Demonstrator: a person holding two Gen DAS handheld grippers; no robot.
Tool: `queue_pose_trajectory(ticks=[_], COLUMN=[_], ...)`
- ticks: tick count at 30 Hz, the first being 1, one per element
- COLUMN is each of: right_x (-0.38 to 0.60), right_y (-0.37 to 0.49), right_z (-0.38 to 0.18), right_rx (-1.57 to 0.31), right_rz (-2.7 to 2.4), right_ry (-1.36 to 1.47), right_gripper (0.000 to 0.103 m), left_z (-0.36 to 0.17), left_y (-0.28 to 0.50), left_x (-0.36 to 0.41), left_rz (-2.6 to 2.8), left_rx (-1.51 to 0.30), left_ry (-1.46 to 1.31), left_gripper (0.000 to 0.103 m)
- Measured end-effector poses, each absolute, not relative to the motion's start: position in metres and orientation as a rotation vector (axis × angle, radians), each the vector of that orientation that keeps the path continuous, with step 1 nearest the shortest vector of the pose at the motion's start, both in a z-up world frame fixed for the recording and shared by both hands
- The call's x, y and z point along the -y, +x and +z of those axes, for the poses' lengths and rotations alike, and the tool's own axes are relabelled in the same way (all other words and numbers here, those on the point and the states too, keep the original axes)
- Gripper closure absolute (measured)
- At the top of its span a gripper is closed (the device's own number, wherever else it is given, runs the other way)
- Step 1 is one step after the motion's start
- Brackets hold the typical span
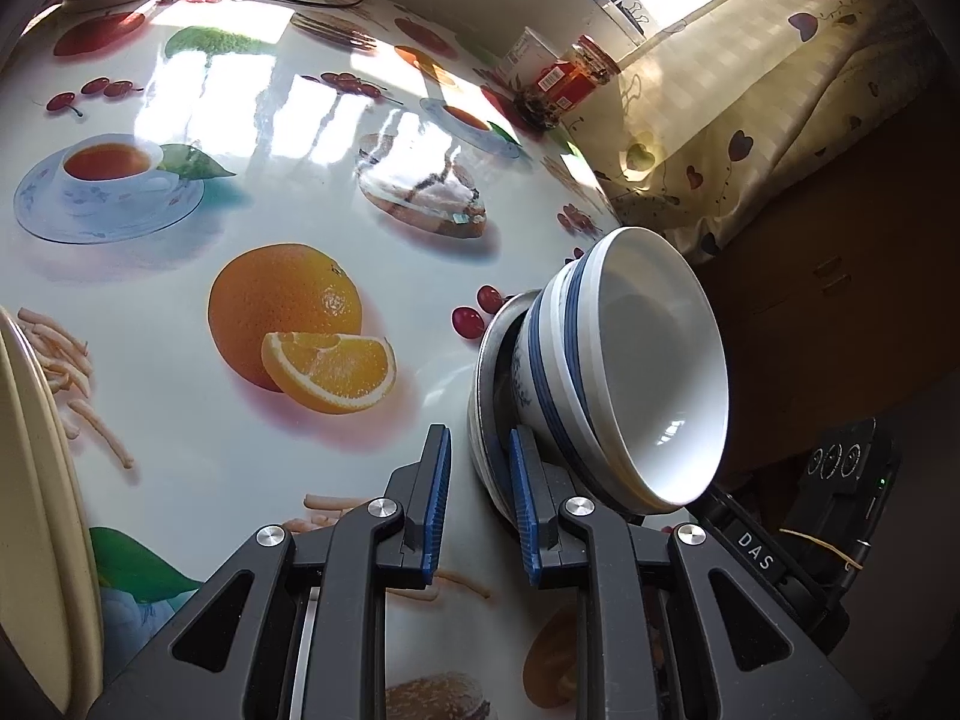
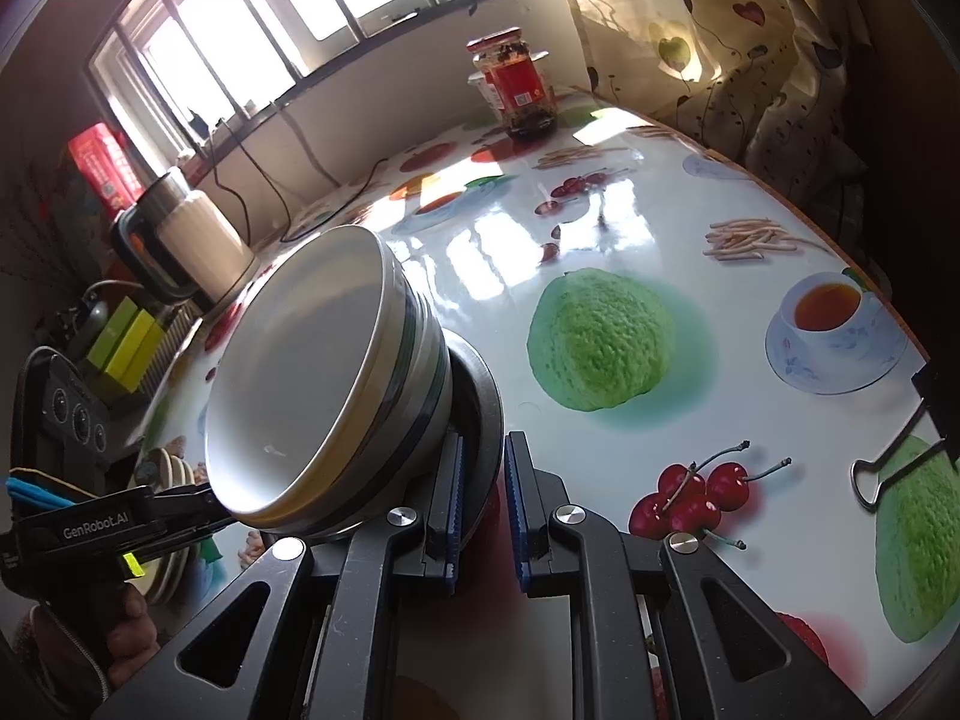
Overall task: Organize plates and bowls
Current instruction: 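Close both tools on the steel bowl rim, then lift the steel bowl with its bowls and carry it toward the cream plates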
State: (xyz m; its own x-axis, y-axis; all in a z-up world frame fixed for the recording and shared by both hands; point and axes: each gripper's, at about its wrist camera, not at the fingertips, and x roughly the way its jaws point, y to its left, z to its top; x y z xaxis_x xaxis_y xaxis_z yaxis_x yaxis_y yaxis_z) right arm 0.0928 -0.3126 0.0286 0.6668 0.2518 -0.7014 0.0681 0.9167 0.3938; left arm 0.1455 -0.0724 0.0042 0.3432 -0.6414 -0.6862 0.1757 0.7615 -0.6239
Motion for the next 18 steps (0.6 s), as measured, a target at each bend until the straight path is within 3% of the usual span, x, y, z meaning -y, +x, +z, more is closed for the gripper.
queue_pose_trajectory(ticks=[18], right_x=[0.323], right_y=[0.102], right_z=[0.026], right_rx=[-0.824], right_rz=[0.139], right_ry=[0.456], right_gripper=[0.089], left_z=[0.005], left_y=[0.163], left_x=[0.074], left_rz=[-0.543], left_rx=[-1.081], left_ry=[-0.484], left_gripper=[0.083])
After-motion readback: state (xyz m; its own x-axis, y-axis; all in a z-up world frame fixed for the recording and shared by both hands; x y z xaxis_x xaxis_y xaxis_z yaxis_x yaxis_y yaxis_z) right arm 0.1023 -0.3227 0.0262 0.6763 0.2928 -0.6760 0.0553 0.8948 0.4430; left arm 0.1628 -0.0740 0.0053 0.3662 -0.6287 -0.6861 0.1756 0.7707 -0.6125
